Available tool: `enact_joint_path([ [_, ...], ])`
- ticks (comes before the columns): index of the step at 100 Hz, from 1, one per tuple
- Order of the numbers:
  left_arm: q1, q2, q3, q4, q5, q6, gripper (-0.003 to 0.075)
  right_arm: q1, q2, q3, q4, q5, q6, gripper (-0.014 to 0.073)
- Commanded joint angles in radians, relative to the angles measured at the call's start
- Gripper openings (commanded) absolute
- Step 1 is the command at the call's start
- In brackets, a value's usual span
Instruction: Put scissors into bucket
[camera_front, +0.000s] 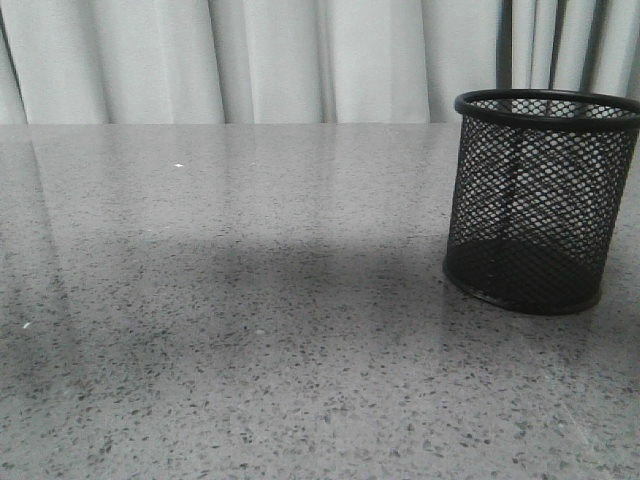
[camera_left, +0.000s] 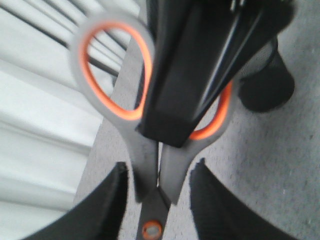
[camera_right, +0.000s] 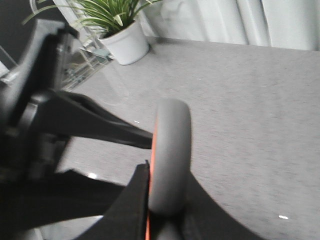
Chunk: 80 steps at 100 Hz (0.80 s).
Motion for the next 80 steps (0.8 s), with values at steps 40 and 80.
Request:
enact_joint_path([
  [40, -0.006, -0.211, -0.035, -0.098, 0.007, -0.014, -0.0019, -0.305, -0.127, -0.326, -0.192, 0.680, -0.017, -0.0066],
  [80, -0.006, -0.196, -0.015, -0.057, 0.002, -0.014, -0.0021, -0.318, -0.147, -0.397, -0.259, 1.053, -0.019, -0.0066],
])
